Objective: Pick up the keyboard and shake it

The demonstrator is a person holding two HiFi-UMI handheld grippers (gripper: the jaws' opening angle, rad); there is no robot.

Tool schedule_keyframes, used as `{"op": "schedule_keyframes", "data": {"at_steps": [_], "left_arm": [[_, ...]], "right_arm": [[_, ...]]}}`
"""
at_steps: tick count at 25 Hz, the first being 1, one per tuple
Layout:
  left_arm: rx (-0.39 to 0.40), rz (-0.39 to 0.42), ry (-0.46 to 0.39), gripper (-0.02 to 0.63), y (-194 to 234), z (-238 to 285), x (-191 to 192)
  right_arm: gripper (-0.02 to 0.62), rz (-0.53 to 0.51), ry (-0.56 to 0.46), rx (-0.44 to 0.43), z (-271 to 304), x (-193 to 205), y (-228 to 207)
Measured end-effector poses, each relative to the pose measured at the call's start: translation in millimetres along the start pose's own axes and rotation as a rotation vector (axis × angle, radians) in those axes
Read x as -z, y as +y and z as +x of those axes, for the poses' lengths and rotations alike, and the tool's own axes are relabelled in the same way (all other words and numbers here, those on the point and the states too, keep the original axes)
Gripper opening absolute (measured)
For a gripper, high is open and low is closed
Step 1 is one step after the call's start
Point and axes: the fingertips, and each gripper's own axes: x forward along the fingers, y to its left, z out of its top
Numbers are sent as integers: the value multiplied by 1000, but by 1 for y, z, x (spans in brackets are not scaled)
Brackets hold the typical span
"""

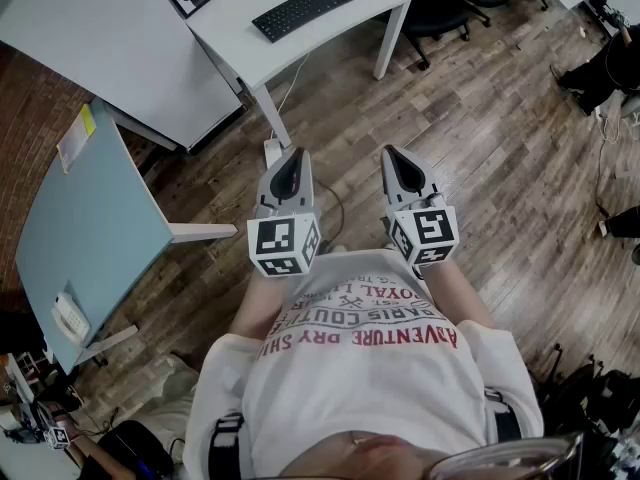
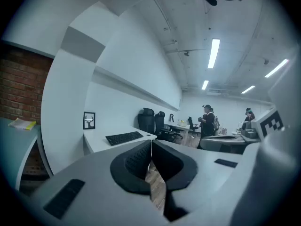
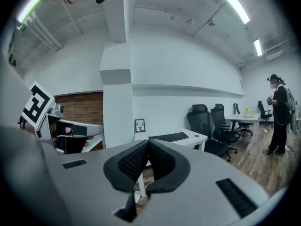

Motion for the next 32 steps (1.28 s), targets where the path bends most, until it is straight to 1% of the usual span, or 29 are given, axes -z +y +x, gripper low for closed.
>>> {"op": "schedule_keyframes", "data": {"at_steps": [10,12,15,21,27,32], "left_arm": [[8,9,12,26,9,8,0],[9,6,15,26,12,10,1],[12,0,22,26,16,14,1],[22,-17,50,26,22,30,10],[-5,-25,65,26,13,60,20],[-74,-28,58,26,4,102,14]], "right_arm": [[25,-1,16,-7,10,3,3],[25,7,14,3,13,3,3],[25,47,15,24,17,4,-2],[26,71,62,50,26,16,-14],[26,74,90,37,41,28,-48],[25,68,87,-32,75,23,-91]]}}
